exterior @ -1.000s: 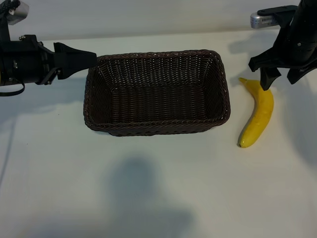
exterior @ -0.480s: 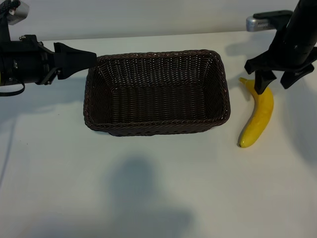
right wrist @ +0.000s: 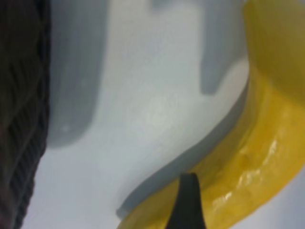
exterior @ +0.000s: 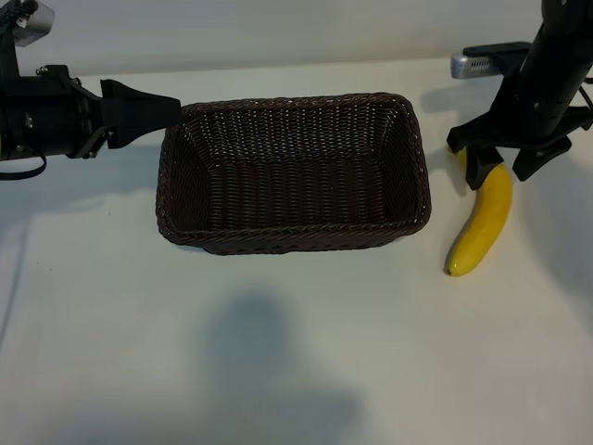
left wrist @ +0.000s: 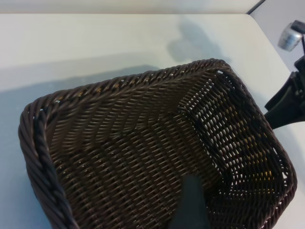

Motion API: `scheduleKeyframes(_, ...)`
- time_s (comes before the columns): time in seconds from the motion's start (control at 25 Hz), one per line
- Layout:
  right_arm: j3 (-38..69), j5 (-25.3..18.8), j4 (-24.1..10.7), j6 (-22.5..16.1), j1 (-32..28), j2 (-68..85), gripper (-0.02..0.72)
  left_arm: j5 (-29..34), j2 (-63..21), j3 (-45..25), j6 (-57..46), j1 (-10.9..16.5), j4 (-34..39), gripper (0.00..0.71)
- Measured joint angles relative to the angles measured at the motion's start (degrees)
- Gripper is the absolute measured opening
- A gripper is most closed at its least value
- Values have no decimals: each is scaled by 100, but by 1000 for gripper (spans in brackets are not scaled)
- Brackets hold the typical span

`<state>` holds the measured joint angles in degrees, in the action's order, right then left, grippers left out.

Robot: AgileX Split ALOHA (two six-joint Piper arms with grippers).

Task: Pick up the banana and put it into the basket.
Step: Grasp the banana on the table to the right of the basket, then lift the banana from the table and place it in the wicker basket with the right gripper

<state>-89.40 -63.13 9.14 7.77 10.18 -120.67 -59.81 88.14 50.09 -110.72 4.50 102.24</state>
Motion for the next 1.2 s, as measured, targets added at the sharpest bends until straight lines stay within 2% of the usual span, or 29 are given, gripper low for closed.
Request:
scheduleKeyframes(0.52, 0, 76, 1, 1, 0, -343, 600, 0, 0, 0, 6, 0, 0, 605)
scheduleKeyframes(0.68, 0, 76, 1, -30, 0, -367, 543, -10, 0, 0, 6, 0, 0, 605)
scheduleKeyframes(0.8, 0, 70, -20, -160, 0, -367, 424, -17, 0, 0, 6, 0, 0, 605)
scheduleKeyframes(1.2, 0, 59, -107, -373, 0, -367, 416, -27, 0, 0, 6, 0, 0, 605)
